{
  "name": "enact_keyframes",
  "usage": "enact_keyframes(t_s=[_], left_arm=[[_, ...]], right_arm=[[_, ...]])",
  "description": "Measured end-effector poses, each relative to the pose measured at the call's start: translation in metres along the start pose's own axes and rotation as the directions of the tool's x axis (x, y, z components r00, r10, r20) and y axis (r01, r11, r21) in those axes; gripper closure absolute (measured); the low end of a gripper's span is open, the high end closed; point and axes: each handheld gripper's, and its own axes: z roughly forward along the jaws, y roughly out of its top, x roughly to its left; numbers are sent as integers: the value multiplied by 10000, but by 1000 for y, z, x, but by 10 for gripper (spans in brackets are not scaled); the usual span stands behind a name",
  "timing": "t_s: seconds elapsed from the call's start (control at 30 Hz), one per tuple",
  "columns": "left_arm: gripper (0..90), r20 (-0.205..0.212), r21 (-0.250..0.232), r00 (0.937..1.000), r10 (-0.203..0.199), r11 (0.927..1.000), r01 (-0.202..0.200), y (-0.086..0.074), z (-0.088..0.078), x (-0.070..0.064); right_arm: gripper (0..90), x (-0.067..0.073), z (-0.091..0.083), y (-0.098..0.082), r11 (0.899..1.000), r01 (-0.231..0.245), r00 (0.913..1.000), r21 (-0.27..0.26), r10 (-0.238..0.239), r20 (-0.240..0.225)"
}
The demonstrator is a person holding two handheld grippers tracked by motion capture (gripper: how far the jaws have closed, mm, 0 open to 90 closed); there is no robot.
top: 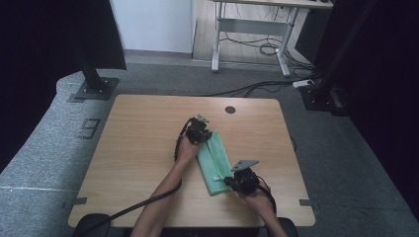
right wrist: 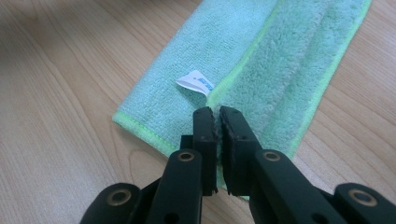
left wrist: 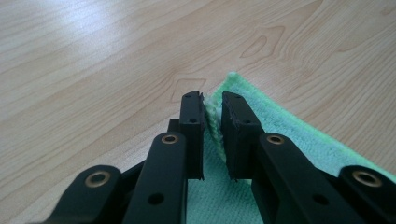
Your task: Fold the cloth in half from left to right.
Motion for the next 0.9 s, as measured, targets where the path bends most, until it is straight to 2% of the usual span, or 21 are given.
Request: enact_keyframes(t_s=[0.17, 0.2, 0.3, 0.5, 0.67, 0.73, 0.83, 0.9], left_arm=[[839, -105, 32, 9994, 338, 9994, -338, 4, -8, -2], [839, -228, 78, 9981, 566, 9984, -564, 6, -14, -2], [839, -348, 102, 9965, 759, 9971, -756, 8, -27, -1], [835, -534, 307, 9959, 729, 9970, -714, 6, -43, 5], [835, -446, 408, 9966, 697, 9969, -679, 3, -39, 6], [839, -423, 488, 9964, 729, 9963, -708, 2, -35, 4], [843, -708, 530, 9919, 1056, 9934, -1019, 3, -49, 6], [843, -897, 456, 9904, 1053, 9938, -1015, 2, -64, 11]], right_arm=[[840, 4, -4, 4, 9994, 21, 9998, -349, -27, -197], [840, 8, -3, 7, 9990, 19, 9994, -439, -34, -347], [840, 12, -1, 10, 9988, 108, 9985, -471, -133, -526], [840, 25, 4, 18, 9975, 438, 9960, -546, -479, -759], [840, 28, 4, 19, 9973, 467, 9948, -572, -516, -879], [840, 27, 4, 20, 9973, 341, 9946, -647, -402, -959], [841, 29, 5, 24, 9965, 302, 9926, -775, -390, -1147], [840, 33, 7, 29, 9957, 376, 9895, -852, -490, -1362]])
